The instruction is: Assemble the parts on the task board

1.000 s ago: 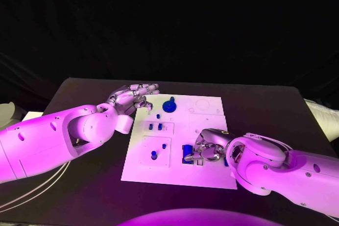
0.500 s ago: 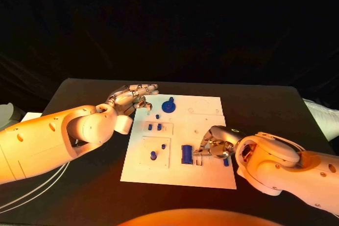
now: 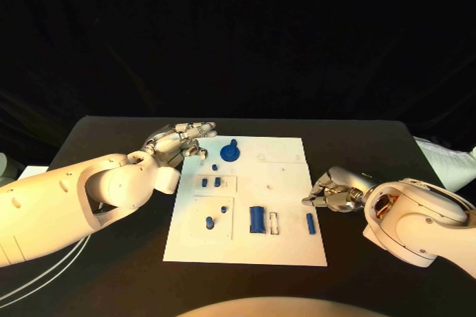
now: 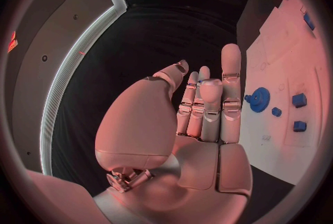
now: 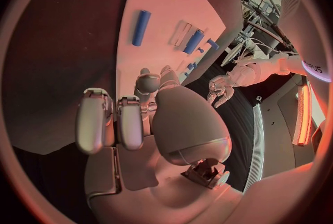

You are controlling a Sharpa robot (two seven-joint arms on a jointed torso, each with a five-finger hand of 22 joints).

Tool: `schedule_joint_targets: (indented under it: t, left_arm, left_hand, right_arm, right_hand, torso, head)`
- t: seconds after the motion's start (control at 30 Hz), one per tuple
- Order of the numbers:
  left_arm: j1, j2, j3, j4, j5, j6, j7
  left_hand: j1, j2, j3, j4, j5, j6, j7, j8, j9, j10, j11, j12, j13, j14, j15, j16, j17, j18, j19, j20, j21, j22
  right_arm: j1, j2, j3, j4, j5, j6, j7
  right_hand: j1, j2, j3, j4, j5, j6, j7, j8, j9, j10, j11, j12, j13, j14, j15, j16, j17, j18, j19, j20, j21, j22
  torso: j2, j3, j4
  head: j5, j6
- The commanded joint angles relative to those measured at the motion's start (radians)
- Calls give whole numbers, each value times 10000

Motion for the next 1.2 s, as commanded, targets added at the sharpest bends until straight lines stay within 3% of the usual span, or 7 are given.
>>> schedule_joint_targets:
  t: [0.03,0.53,0.67,1.2]
  left_arm:
    - [5,16,4,53,-80,157,95]
    - [5,-12,4,91,-113,163,94]
    - [5,-17,4,91,-113,161,89]
    - [6,-73,5,113,-115,159,65]
  left_hand:
    - [-8,-5,-41,-26,33,-66,18,48,-11,-84,12,43,-12,-75,27,66,-17,102,-53,-32,-70,-16]
    - [-8,-5,-41,-26,33,-66,18,48,-11,-84,12,43,-12,-75,27,66,-17,102,-53,-32,-70,-16]
    - [-8,-5,-41,-26,33,-66,18,48,-11,-84,12,43,-12,-75,27,66,-17,102,-53,-32,-70,-16]
    - [-8,-5,-41,-26,33,-66,18,48,-11,-84,12,43,-12,-75,27,66,-17,102,-53,-32,-70,-16]
  right_arm:
    - [-30,-26,-34,-32,-691,654,-187]
    - [-366,113,-104,-190,-1717,1439,-384]
    - [-408,196,-106,-236,-1764,1636,-414]
    - [-594,497,-110,-419,-2372,2040,-438]
  right_hand:
    - [52,-31,-53,27,-61,107,-25,-25,-17,-46,-52,-75,-20,637,48,-41,469,-104,-27,59,-65,-11]
    - [-24,-72,-212,186,-279,354,-92,-29,-8,-47,-103,-387,-210,614,5,-133,360,-87,-62,20,-133,-95]
    - [-35,-96,-246,203,-332,382,-100,-34,-5,-29,-110,-375,-198,614,0,-138,357,-88,-61,15,-134,-94]
    - [182,-175,-287,104,-585,459,-126,-71,13,24,-137,-378,-175,618,-25,-152,358,-85,-66,-9,-156,-112]
  torso:
    - [1,11,-19]
    - [-9,-1,0]
    - [-2,-1,-11]
    - [1,0,-1]
  head:
    - [-71,17]
    - [-189,-65]
    - [-108,-69]
    - [-49,-167]
